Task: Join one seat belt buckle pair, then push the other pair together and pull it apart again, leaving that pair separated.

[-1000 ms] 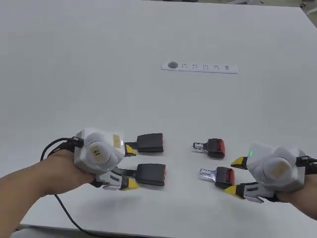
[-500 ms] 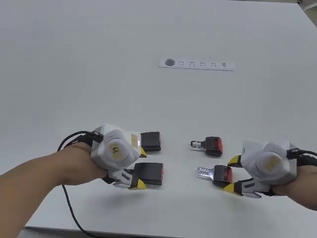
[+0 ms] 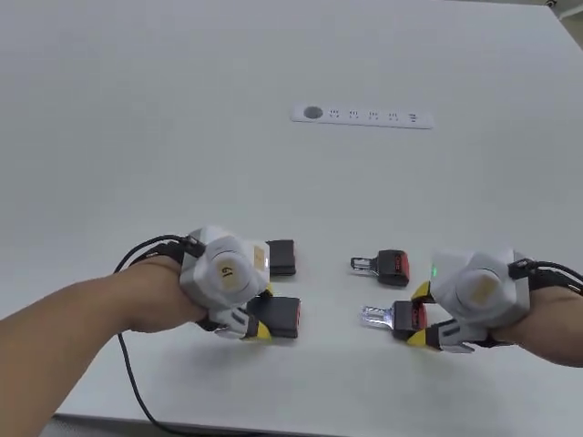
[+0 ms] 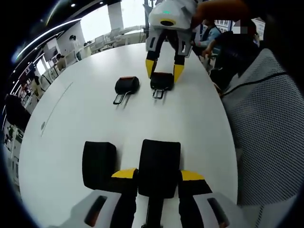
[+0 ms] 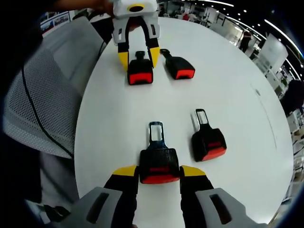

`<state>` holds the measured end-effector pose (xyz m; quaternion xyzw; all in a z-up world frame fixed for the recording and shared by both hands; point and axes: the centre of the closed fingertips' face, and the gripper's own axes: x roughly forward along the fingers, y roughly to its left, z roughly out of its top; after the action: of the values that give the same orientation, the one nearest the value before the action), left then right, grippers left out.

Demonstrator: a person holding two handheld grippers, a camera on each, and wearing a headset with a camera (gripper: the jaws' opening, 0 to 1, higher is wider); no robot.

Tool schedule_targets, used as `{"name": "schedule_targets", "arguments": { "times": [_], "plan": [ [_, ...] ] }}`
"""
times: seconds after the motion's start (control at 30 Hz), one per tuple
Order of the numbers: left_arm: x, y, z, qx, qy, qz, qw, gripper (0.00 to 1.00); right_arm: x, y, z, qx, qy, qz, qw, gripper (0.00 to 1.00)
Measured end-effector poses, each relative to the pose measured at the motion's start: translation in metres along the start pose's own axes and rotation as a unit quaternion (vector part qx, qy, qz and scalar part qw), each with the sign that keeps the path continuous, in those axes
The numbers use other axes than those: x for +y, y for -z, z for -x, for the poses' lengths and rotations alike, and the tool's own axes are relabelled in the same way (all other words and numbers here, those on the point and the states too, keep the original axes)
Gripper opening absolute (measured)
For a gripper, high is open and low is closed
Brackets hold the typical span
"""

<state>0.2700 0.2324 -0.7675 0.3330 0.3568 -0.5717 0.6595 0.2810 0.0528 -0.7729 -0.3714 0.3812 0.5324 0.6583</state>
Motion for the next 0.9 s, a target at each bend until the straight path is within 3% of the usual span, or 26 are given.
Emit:
{"name": "schedule_targets", "arguments": {
  "times": [0.4,0.73,0.9],
  "plan": [
    [0.0003,0.0078,-0.0040,0.023,-0.001,-0.029,0.9993,0.34,0.0015,0.0008,-0.0022,0.017,-0.015,0.039,0.9990,0.32],
    [0.0012,0.0093,-0.0056,0.016,0.002,-0.011,0.9998,0.34,0.0024,0.0029,-0.0083,0.018,-0.032,0.055,0.9978,0.32],
    [0.0010,0.0098,-0.0063,0.019,0.005,-0.017,0.9997,0.34,0.0015,0.0031,-0.0096,0.018,-0.048,0.062,0.9968,0.32]
  ]
}}
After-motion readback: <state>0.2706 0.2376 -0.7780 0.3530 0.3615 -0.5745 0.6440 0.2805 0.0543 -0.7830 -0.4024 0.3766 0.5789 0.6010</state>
